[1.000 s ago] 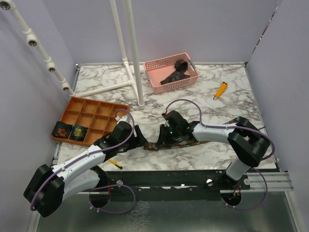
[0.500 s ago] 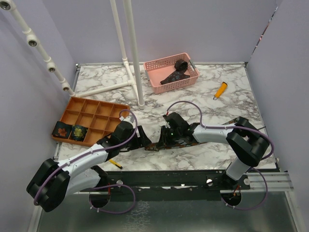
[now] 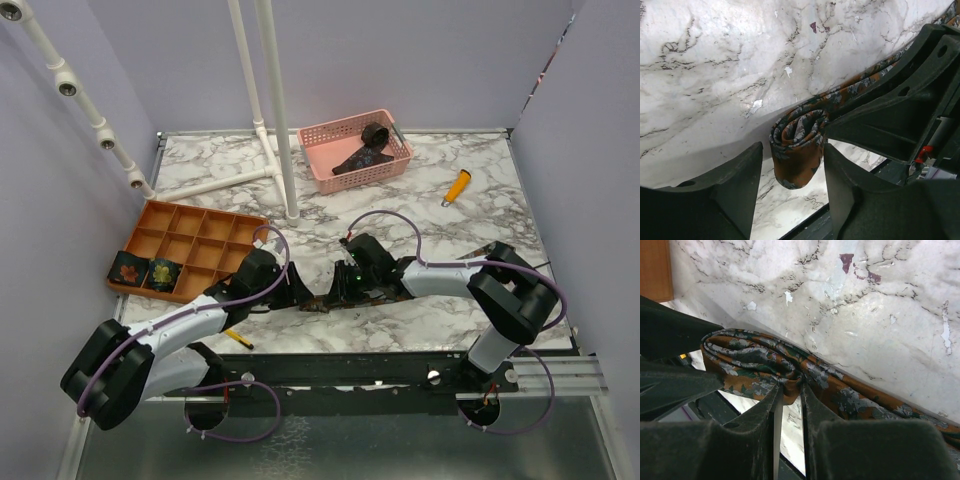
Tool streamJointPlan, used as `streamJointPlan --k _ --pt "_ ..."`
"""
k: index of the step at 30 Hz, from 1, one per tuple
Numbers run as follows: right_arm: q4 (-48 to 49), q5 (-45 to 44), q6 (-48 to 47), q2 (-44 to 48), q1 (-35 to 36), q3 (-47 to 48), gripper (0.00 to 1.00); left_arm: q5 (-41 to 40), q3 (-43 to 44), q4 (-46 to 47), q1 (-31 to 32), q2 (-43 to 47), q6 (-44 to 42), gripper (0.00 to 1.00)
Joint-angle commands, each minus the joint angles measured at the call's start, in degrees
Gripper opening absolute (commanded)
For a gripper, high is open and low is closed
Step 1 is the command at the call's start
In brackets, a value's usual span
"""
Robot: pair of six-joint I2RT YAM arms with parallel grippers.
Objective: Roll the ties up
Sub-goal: Roll the tie at the center of the board.
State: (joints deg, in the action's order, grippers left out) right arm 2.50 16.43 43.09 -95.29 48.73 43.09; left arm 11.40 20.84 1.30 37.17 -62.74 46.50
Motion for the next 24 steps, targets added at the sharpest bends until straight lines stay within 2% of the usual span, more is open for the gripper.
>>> streamJointPlan --k 1,12,18,21,24 --pt "-0.6 -0.6 -0.7 -1.9 -0.2 -2.5 0.20 2.8 0.1 1.9 -0.8 -1.8 -1.7 0.50" --pt "0.2 0.1 -0.7 -1.5 -0.3 -2.5 0.20 7.2 0.8 5.0 -1.0 -6.2 -2.0 0.46" --pt "0.0 0.3 -0.2 -0.9 -0.3 -2.3 0.20 6.6 0.8 4.1 -1.0 -5.3 -1.7 0.16" --pt "-1.5 -0.7 0.5 0.8 -0.3 -2.3 0.21 4.5 2.4 -0.5 -1.0 -5.0 -2.5 0.00" --pt "-4.3 -3.7 1.5 4.6 -0.3 -2.4 0.22 -1.7 6.4 -10.9 -1.0 -4.9 -4.9 0.00"
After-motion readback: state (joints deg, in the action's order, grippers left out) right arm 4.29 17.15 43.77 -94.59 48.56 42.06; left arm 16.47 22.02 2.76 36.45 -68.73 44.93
